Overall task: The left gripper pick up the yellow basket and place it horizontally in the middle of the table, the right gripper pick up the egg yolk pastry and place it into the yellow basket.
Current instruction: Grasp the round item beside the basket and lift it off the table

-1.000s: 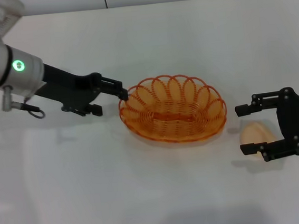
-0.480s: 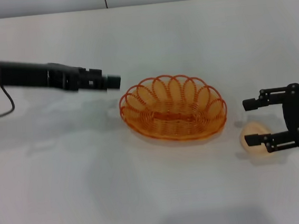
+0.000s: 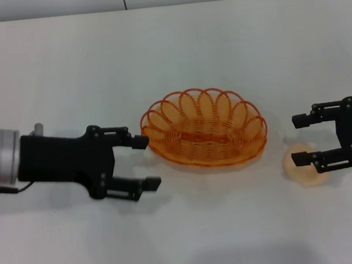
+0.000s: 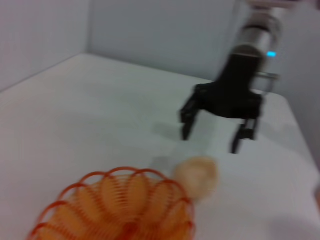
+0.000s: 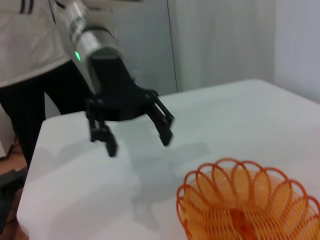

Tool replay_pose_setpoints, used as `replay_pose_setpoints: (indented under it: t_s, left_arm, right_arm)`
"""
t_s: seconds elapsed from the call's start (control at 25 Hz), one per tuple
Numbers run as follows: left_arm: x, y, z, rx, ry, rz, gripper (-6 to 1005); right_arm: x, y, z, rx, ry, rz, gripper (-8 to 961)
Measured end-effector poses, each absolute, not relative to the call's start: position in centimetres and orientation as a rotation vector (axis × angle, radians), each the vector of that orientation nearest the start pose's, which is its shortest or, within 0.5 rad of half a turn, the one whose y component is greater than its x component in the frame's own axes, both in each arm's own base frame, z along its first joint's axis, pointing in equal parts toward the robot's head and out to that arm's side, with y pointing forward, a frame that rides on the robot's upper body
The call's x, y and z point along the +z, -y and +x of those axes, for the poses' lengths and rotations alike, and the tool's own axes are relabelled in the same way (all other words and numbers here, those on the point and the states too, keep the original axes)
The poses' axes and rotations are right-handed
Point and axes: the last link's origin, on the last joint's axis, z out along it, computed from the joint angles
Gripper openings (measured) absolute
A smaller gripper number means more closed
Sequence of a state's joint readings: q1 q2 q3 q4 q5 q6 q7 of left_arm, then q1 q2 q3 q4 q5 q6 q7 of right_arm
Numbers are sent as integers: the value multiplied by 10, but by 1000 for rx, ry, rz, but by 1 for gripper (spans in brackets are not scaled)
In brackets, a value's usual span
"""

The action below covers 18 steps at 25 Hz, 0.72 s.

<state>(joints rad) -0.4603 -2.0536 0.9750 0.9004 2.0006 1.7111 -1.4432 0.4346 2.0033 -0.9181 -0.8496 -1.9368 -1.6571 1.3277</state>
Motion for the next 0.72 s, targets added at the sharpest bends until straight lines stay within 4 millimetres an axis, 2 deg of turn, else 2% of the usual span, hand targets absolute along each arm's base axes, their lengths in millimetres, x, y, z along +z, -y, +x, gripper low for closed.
replay_pose_setpoints:
  t_s: [0.04, 0.2, 0.4, 0.72]
  left_arm:
    - [10, -300, -242, -477, 303, -3068, 814]
    - [22, -295, -246, -435, 317, -3104, 815]
    - [47, -294, -260, -449, 311, -3017, 815]
    - [49, -286, -265, -420, 310, -3056, 815]
  right_arm:
    - [29, -312, 264, 491, -305, -2902, 721]
    - [31, -312, 264, 435, -349, -2918, 721]
    - [38, -316, 263, 327, -433, -2918, 718]
    - [41, -328, 253, 63, -554, -2946, 698]
